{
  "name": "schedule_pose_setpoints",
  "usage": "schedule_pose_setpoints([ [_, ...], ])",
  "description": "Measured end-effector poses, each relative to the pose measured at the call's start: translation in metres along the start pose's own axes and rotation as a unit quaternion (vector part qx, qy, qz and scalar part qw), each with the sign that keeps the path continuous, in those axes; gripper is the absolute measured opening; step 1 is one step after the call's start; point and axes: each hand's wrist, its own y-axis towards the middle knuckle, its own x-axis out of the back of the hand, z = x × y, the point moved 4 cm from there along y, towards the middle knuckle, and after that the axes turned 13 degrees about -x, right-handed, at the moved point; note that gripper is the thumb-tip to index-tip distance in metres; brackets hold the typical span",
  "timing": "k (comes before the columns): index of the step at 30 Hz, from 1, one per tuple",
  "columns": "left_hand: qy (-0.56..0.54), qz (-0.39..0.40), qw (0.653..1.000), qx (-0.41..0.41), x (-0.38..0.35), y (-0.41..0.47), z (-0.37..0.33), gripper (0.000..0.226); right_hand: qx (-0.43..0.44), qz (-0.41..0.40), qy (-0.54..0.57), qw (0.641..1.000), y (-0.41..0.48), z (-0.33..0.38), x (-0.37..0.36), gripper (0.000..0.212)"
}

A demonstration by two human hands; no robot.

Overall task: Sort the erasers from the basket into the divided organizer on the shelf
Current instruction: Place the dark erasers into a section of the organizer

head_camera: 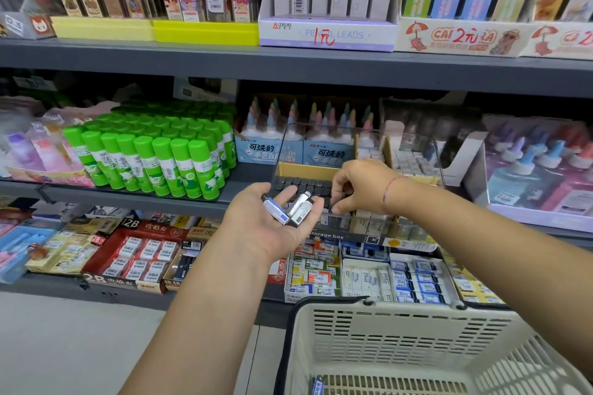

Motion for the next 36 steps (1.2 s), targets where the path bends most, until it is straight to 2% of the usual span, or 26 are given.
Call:
schedule_pose_setpoints([
  [4, -0.002, 0.002, 1.0, 0.009, 0.001, 0.001, 0.0, 0.04, -0.032, -0.038, 0.002, 0.999, 0.006, -0.006, 0.005, 0.008],
  [12, -0.004, 0.004, 1.0, 0.02, 0.0, 0.002, 0.004, 0.041, -0.04, -0.06, 0.013, 0.997, 0.01, -0.006, 0.005, 0.01],
  [14, -0.003, 0.006, 1.0, 0.023, -0.001, 0.001, 0.007, 0.041, -0.039, -0.068, 0.049, 0.996, 0.01, -0.007, 0.005, 0.011],
  [18, -0.009, 0.013, 0.999, 0.036, -0.003, -0.002, 0.012, 0.043, 0.009, -0.09, 0.204, 0.975, 0.0, -0.003, 0.02, 0.007],
  [20, -0.01, 0.018, 0.999, 0.045, -0.005, -0.003, 0.014, 0.044, 0.056, -0.043, 0.263, 0.962, -0.009, 0.002, 0.027, 0.003],
  [23, -0.013, 0.026, 0.998, 0.052, -0.006, -0.004, 0.016, 0.047, 0.096, 0.084, 0.3, 0.945, -0.026, 0.006, 0.029, 0.021],
  [25, -0.013, 0.032, 0.998, 0.052, -0.007, -0.004, 0.017, 0.049, 0.102, 0.122, 0.299, 0.941, -0.032, 0.003, 0.028, 0.035],
  [30, 0.016, 0.04, 0.998, 0.048, -0.009, -0.01, 0.02, 0.048, 0.106, 0.101, 0.286, 0.947, -0.038, 0.002, 0.027, 0.042],
  [36, 0.028, 0.035, 0.998, 0.054, -0.006, -0.007, 0.021, 0.046, 0.079, 0.097, 0.251, 0.96, -0.033, 0.001, 0.028, 0.027],
])
